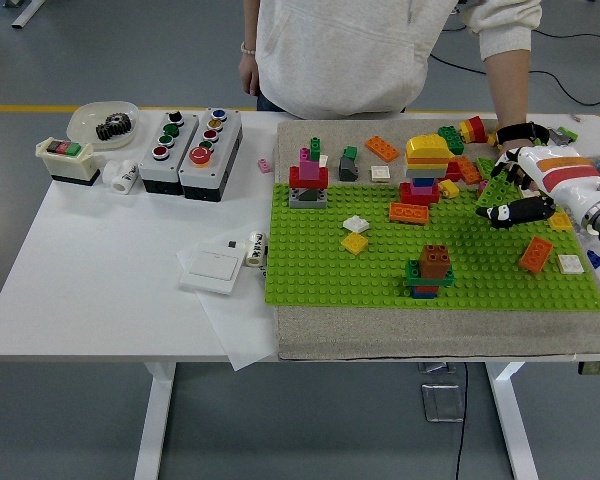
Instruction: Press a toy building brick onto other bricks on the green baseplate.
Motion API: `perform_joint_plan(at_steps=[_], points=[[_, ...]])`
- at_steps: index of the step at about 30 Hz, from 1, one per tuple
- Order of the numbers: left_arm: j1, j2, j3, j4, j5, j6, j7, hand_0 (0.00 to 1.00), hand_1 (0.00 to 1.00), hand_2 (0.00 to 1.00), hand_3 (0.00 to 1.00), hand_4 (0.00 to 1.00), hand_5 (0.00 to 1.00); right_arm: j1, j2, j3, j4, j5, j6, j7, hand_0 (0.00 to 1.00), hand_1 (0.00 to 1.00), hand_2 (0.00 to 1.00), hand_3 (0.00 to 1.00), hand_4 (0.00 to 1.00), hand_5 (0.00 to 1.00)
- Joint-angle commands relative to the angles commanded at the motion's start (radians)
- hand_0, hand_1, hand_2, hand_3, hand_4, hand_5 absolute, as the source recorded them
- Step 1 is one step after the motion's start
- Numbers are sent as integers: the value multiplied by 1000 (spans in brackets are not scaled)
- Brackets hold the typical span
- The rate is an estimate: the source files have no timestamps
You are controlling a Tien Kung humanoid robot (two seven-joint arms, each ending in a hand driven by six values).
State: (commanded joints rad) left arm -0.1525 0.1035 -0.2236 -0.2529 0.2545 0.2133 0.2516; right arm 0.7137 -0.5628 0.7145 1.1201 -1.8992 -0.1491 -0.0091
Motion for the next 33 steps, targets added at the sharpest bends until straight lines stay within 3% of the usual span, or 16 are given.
perform_joint_plan(at_steps=[4, 16, 25, 33], points=[[1, 0, -1, 1, 1, -1, 0, 488, 566, 666, 656, 708, 773, -7, -20, -6, 79, -2, 21, 11, 365, 409, 478, 505, 845, 315], [2, 0, 2, 3, -6, -1, -3, 489, 565, 664, 654, 708, 774, -18, -65, -1, 216, 31, 73, 46, 376, 420, 481, 510, 854, 325], [5, 1, -1, 3, -1, -2, -1, 489, 566, 663, 654, 708, 773, -11, -99, -34, 253, 50, 126, 102, 397, 446, 500, 524, 866, 341], [7, 2, -1, 4, 1, -1, 0, 489, 566, 658, 655, 708, 773, -18, -124, -56, 280, 52, 123, 142, 406, 462, 510, 537, 873, 344]])
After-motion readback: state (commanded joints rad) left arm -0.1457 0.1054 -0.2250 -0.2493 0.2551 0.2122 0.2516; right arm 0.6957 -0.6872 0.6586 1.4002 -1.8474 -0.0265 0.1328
